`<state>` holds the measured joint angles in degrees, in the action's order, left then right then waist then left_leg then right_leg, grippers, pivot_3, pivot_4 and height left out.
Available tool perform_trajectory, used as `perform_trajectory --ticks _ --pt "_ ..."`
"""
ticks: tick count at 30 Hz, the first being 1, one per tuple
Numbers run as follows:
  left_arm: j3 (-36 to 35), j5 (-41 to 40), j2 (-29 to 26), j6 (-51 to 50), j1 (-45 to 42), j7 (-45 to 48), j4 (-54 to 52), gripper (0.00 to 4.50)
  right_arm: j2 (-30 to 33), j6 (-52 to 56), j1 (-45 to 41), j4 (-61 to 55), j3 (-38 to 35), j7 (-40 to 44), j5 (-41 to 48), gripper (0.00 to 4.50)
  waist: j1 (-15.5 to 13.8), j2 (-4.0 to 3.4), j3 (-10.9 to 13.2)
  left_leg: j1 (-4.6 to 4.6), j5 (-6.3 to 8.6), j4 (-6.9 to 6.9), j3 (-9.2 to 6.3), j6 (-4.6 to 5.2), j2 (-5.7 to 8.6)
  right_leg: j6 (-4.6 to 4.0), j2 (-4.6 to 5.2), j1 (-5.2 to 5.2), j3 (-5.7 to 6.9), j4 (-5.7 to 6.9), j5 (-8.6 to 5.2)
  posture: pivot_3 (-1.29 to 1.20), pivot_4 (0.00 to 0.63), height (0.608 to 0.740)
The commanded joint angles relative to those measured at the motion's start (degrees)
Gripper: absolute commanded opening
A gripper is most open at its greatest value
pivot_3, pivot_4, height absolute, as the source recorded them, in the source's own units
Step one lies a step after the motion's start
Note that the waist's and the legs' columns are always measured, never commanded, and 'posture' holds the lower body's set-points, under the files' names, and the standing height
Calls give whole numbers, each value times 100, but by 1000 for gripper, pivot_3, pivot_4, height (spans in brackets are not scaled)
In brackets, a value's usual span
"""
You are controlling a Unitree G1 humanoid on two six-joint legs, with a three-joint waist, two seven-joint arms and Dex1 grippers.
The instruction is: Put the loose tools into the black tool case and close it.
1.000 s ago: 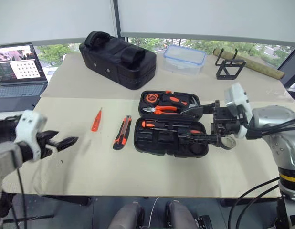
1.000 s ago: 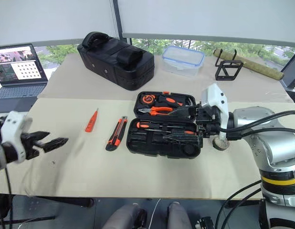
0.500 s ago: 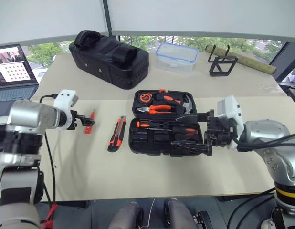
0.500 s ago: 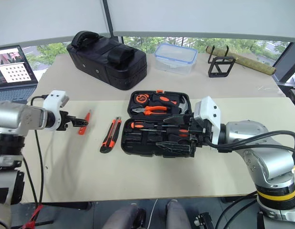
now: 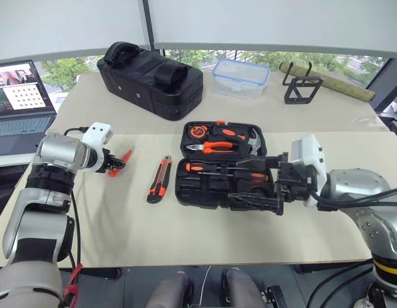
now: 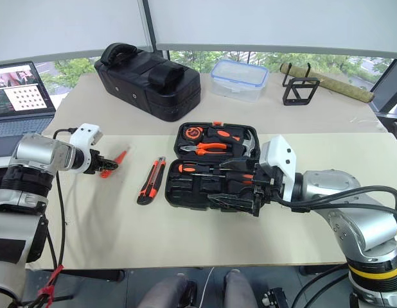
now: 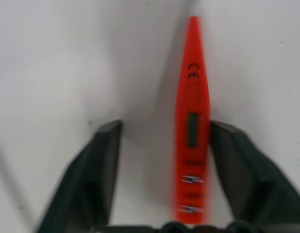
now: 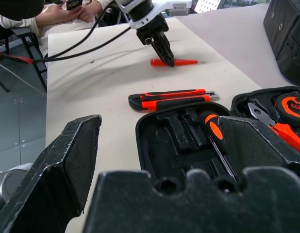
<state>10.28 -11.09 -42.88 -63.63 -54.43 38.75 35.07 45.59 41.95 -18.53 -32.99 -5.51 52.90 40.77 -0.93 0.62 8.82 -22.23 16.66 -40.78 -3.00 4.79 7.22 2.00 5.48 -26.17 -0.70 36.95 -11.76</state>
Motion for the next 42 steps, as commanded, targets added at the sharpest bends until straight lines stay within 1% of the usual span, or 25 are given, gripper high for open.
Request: perform_trajectory --ticks 1,3,4,7,8,10,13,16,20,22,25,30,42 --pt "198 31 -176 944 -65 1070 -178 1263 219 157 165 -141 -369 -24 258 4500 -14 1 1 -1 0 0 -1 0 1 0 0 0 1 -1 0 0 150 722" --pt "274 15 -355 1724 -109 1842 -498 625 344 244 331 -187 -505 42 448 4500 -30 13 8 -11 0 -4 -2 0 0 0 1 -5 3 -6 0 0 150 722" --pt "293 -68 -426 2062 -179 2329 -747 421 409 165 461 -234 -562 76 395 4500 -30 20 12 -26 0 -9 -5 0 -1 -1 5 -13 1 -8 0 0 150 722" --pt "588 -275 -557 2700 -297 3726 -1765 417 508 52 763 -273 -680 -49 211 4500 -23 28 17 -39 0 -12 -10 0 -2 -2 6 -16 2 -19 1 0 150 722" --pt "710 -292 -554 2813 -291 4042 -2031 417 525 38 840 -302 -720 -59 225 4500 -24 28 17 -41 0 -15 -12 0 -2 -2 6 -15 4 -19 2 0 150 722" --pt "939 -198 -439 3037 -273 4349 -2361 417 542 17 943 -365 -782 -78 257 4500 -6 26 16 -42 0 -16 -11 1 -1 -1 9 -11 4 -21 2 0 150 722" --pt "1418 118 -110 3402 -299 4536 -2605 417 510 62 1041 -466 -868 -206 304 4500 21 25 15 -36 0 -15 -9 3 -2 -1 8 -10 1 -25 1 0 150 722" --pt "1822 501 297 3641 -427 4536 -2406 417 505 95 1146 -569 -944 -283 347 4500 19 27 17 -36 -1 -16 -9 5 -3 -2 5 -9 0 -21 1 0 150 722" --pt "2239 1011 836 3973 -673 4449 -1687 417 505 118 1297 -682 -1069 -423 391 4500 23 28 17 -40 -2 -16 -8 8 -3 -2 3 -13 -3 -21 1 0 150 722" --pt "2286 1102 1347 3798 -926 4288 -1061 417 449 156 1430 -759 -1168 -551 459 4500 4 29 17 -40 -3 -16 -8 9 -3 -2 2 -13 -1 -19 1 0 150 722" --pt "2338 1378 1726 3941 -1143 4175 -381 417 413 141 1587 -868 -1206 -675 482 4500 -51 31 19 -46 -6 -25 -9 19 0 1 2 -11 5 -23 2 0 150 722" --pt "2373 1667 1927 4177 -1229 4247 69 417 381 114 1675 -938 -1202 -849 512 4500 3 31 19 -48 -5 -25 -5 21 -2 3 2 -14 -1 -21 3 0 150 722" --pt "2436 2120 1864 4507 -1191 4409 221 417 402 38 1562 -772 -1141 -961 526 4500 13 31 18 -45 -5 -28 -5 20 -2 3 2 -12 -2 -16 3 0 150 722"
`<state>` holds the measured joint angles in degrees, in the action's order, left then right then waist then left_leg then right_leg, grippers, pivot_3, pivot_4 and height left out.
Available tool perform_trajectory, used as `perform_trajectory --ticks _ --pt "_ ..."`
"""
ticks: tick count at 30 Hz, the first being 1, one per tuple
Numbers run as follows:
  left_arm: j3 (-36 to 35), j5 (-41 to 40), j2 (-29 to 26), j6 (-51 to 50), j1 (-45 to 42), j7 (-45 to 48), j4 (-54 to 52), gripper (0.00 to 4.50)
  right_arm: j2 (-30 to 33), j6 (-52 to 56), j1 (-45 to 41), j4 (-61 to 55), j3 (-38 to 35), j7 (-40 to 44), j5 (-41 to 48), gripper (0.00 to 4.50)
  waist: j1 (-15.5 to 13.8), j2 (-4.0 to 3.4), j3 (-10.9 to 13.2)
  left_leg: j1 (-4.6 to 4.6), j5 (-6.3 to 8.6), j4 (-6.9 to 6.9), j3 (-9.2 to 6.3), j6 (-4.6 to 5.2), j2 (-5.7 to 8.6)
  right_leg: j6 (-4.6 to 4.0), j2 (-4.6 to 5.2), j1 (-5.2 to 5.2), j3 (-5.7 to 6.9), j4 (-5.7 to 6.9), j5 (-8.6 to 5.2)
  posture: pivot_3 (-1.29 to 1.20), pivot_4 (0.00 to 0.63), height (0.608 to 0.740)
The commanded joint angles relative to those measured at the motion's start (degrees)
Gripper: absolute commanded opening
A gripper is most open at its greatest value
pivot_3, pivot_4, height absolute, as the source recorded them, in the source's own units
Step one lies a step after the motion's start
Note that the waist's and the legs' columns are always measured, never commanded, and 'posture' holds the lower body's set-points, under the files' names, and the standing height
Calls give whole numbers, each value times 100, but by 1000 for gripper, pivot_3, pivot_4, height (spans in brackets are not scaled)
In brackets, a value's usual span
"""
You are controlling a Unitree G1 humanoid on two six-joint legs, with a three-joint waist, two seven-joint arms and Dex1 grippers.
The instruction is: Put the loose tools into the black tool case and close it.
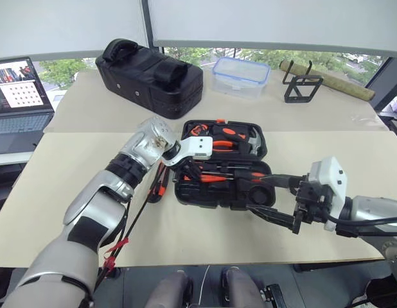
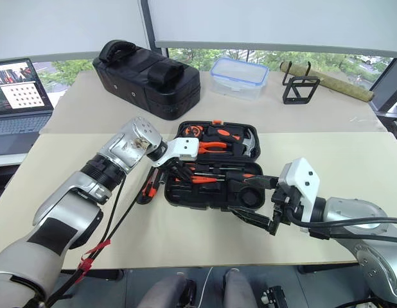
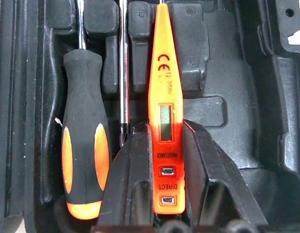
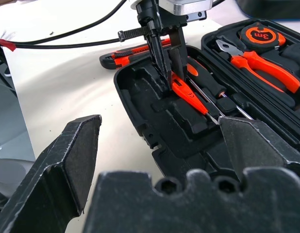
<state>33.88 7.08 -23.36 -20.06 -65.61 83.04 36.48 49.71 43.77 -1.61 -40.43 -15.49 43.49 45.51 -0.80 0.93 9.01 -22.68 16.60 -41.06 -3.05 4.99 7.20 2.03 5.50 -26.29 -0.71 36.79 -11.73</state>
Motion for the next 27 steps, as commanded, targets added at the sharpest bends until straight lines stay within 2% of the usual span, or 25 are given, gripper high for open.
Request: perform_trajectory --ticks 1,11,21,27 --pt "71 325 -80 154 -70 -30 90 417 -10 -147 -150 -14 -135 -18 53 4500 0 0 0 0 0 0 0 0 0 0 0 0 0 1 0 0 150 722" --pt "-277 133 -191 -313 -345 324 -321 417 -35 -194 -223 97 -11 62 -2 4500 20 0 0 1 0 1 1 0 0 0 -4 -2 -1 2 0 0 150 722" --pt "-61 496 -293 124 -122 261 -351 417 -58 -262 -285 136 111 69 -42 4500 12 0 0 -1 0 0 0 0 0 0 -4 -3 0 1 0 0 150 722" --pt "-60 566 -213 56 40 277 -401 417 -66 -266 -246 107 84 36 -41 4500 2 0 0 -1 0 -3 0 0 1 0 -3 -1 0 1 0 0 150 722"
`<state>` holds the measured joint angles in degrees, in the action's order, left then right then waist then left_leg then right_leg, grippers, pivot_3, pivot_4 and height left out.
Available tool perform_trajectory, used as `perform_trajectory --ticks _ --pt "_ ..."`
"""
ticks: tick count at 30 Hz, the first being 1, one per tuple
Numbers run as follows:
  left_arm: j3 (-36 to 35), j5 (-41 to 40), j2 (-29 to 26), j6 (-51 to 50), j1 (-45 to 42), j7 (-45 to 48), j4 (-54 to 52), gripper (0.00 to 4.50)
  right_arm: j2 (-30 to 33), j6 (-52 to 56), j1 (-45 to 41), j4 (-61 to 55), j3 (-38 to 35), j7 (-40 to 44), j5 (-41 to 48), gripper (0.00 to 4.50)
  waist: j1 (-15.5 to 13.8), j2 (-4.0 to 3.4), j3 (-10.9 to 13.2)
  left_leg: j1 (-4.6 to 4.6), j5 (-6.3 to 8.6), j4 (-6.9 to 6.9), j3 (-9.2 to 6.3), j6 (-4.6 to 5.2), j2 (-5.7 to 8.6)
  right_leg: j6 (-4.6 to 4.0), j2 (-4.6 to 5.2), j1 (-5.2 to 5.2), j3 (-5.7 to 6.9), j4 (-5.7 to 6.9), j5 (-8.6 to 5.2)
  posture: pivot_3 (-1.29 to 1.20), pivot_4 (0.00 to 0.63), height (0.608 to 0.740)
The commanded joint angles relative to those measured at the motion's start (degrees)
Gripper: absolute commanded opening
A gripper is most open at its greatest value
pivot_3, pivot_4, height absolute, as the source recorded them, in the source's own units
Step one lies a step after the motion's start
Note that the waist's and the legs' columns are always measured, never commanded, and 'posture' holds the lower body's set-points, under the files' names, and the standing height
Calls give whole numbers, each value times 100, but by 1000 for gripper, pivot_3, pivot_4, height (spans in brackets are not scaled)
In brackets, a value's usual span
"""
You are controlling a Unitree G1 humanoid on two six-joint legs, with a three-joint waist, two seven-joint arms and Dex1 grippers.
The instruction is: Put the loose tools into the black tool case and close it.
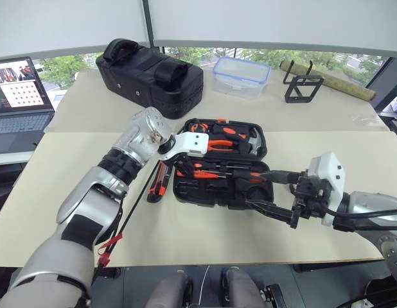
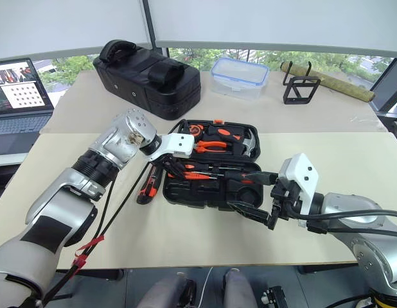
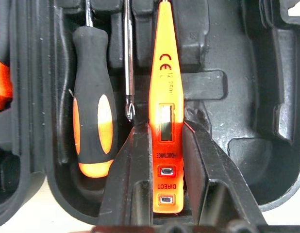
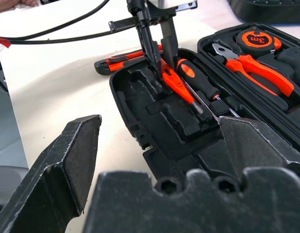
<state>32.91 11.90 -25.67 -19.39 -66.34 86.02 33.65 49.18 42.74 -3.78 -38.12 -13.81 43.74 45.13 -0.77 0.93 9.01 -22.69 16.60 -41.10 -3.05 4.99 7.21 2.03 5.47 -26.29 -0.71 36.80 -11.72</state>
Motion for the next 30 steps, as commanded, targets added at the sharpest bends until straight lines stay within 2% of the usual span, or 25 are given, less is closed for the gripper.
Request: perform_trajectory --ticks 1,12,14,18,21,23,24,27,30 --pt "54 100 22 -20 160 -8 -146 417 -18 -157 -26 -132 -89 -5 1 4500 -1 0 0 0 0 -1 0 0 0 0 0 0 0 0 0 0 150 722" --pt "58 200 243 -769 197 2 -229 417 -66 -162 -11 -146 -82 -82 -25 4500 4 -3 -2 8 0 -2 0 0 -1 0 -2 8 0 4 0 0 150 722" --pt "31 190 218 -739 174 1 -251 1423 -72 -164 -21 -138 -78 -83 -30 4500 2 -3 -2 8 0 -2 0 0 0 0 -2 7 0 4 0 0 150 722" --pt "-174 48 120 -718 46 53 -268 2727 -82 -163 -24 -133 -72 -81 -25 4500 -2 -2 -2 8 0 -3 0 0 0 0 -1 6 0 4 0 0 150 722" --pt "-628 -427 35 -930 -64 293 -547 3768 -82 -150 -14 -140 -82 -80 -8 4500 -13 -2 -1 5 0 -6 0 0 0 0 -1 5 1 4 0 0 150 722" --pt "-919 -734 -48 -1145 -95 363 -741 3768 -78 -139 -5 -147 -94 -79 6 4500 -13 -1 -1 -2 0 -12 -1 0 0 0 -1 0 2 7 0 0 150 722" --pt "-1033 -844 -96 -1220 -76 361 -819 3592 -76 -134 1 -149 -101 -79 10 4500 -10 -1 -1 -8 0 -17 -2 0 -1 0 -2 -4 4 7 0 0 150 722" --pt "-1329 -1087 -206 -1403 158 168 -969 2717 -55 -120 15 -145 -133 -77 15 4500 3 -2 -1 -7 0 -17 -2 0 -1 0 -3 -6 5 8 0 0 150 722" --pt "-1576 -1270 -173 -1522 513 -193 -1066 1565 -25 -106 11 -130 -151 -68 12 4500 6 -3 -2 -5 0 -17 -1 0 -1 0 -4 -5 6 10 0 0 150 722"
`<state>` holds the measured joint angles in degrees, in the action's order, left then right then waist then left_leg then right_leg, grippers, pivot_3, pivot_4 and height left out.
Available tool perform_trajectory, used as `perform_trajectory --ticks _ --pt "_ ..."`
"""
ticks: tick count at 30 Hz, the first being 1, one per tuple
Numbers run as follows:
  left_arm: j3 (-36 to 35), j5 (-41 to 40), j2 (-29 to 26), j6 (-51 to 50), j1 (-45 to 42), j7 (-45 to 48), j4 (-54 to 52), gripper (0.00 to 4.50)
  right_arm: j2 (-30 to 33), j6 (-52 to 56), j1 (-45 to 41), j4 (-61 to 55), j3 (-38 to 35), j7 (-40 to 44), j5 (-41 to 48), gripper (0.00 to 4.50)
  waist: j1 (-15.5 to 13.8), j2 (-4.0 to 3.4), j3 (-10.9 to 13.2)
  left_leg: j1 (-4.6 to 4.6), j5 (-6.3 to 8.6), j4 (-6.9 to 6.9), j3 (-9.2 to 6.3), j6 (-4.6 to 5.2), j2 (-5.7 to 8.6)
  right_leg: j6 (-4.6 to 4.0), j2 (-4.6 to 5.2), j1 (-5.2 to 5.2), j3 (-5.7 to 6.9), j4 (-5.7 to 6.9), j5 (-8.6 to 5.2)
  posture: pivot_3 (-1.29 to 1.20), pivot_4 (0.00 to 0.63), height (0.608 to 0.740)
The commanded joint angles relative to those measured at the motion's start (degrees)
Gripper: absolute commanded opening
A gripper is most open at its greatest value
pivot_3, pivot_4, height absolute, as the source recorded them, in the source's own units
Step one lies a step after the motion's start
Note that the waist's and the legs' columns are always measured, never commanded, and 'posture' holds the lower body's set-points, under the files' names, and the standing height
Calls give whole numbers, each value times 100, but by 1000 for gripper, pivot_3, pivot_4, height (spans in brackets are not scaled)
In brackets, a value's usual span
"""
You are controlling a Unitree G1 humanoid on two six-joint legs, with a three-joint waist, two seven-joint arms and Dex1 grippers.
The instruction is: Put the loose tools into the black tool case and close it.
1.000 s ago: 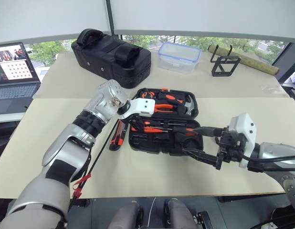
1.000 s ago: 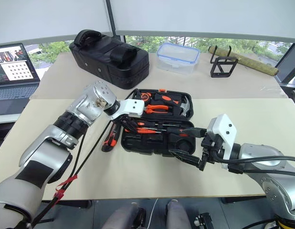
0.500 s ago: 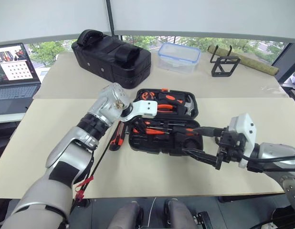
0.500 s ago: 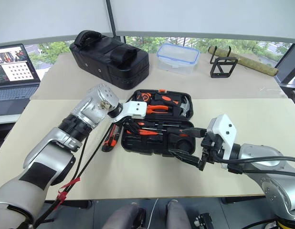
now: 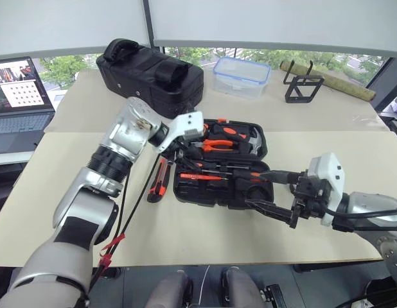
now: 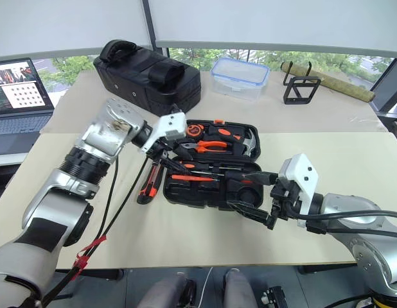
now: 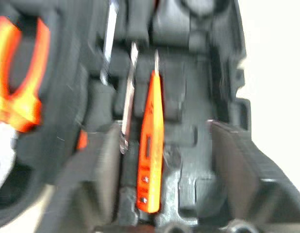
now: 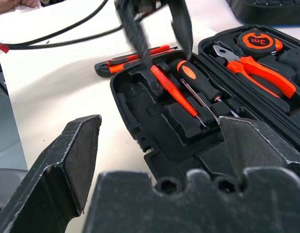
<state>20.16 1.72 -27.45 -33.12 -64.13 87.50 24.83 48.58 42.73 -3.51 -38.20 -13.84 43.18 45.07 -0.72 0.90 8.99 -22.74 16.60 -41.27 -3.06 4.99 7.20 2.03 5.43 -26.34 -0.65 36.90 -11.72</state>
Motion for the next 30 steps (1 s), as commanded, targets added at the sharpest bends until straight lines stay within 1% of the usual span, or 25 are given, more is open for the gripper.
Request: perform_trajectory --ticks 1,3,4,8,13,20,23,30 --pt "-385 -298 51 -152 401 -502 -189 1193 43 -101 -18 -119 -150 -9 15 4500 1 0 0 1 0 0 0 0 0 0 0 1 0 0 0 0 150 722" --pt "-661 -448 277 -239 647 -1036 -120 388 62 -87 -34 -107 -153 -1 18 4500 -11 0 0 2 0 -1 0 0 0 0 0 1 0 3 0 0 150 722" --pt "-767 -508 370 -297 726 -1242 -88 70 72 -80 -44 -98 -154 5 21 4500 -25 0 0 1 0 -2 0 0 1 0 0 1 0 4 0 0 150 722" --pt "-1086 -828 674 -371 1192 -1742 -342 70 125 -42 -79 -85 -159 40 51 4500 -44 1 0 -5 0 -13 -1 0 2 2 1 2 0 1 1 0 150 722" --pt "-1056 -965 751 -481 1627 -2106 -529 70 169 -26 -98 -57 -119 71 58 4500 -19 0 0 -2 0 -9 -1 -1 0 2 1 1 -3 4 1 0 150 722" --pt "-670 -770 643 14 2200 -2308 -725 70 136 -24 -215 11 5 45 38 4500 -35 -1 -1 3 0 -9 -1 -1 1 2 5 7 -4 0 1 0 150 722" --pt "-556 -713 504 223 2435 -2304 -826 70 123 -23 -215 15 26 40 42 4500 -31 -2 -2 17 1 -2 0 -1 1 2 7 16 -7 -2 1 0 150 722" --pt "-533 -734 401 311 2466 -2364 -785 70 84 -42 -199 49 79 17 36 4500 -19 -2 -8 40 1 12 1 -1 0 2 7 31 -11 -6 1 0 150 722"
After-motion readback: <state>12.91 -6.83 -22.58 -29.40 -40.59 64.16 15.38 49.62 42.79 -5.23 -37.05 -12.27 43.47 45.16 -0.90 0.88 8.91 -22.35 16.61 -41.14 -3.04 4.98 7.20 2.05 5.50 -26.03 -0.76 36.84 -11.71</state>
